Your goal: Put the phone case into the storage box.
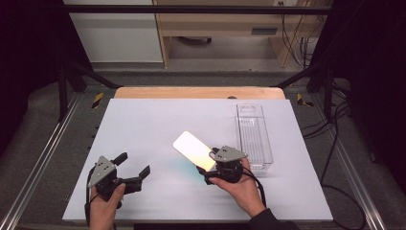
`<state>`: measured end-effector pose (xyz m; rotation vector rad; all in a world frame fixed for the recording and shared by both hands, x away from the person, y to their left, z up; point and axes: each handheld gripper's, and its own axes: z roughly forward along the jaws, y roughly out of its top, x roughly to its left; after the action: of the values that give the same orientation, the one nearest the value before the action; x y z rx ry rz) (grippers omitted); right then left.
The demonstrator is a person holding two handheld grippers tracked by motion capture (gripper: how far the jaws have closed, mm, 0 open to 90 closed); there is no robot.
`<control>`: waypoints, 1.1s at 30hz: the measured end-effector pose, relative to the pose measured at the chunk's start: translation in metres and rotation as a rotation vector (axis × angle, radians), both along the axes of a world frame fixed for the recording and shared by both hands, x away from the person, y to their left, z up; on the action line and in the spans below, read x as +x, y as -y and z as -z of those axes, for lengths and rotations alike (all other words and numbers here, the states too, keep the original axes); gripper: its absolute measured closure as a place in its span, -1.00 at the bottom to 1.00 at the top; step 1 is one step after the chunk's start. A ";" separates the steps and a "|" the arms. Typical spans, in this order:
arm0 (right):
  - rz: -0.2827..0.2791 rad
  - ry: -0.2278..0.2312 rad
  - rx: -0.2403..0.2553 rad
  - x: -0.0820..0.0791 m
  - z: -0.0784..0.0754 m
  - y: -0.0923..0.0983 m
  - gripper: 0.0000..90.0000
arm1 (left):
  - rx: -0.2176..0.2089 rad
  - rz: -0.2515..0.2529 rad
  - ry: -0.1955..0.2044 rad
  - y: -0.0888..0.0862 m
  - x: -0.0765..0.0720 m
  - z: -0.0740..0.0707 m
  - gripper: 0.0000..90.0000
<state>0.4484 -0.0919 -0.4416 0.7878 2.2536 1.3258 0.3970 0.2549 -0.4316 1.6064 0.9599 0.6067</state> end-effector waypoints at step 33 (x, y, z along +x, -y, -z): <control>-0.074 -0.166 -0.151 0.038 -0.082 -0.001 -0.60 | 0.404 0.134 0.279 0.063 0.024 -0.049 -0.90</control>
<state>0.4863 -0.0913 -0.3597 0.7944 2.5009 1.1425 0.4213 0.1922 -0.3830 1.8595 0.5392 0.9461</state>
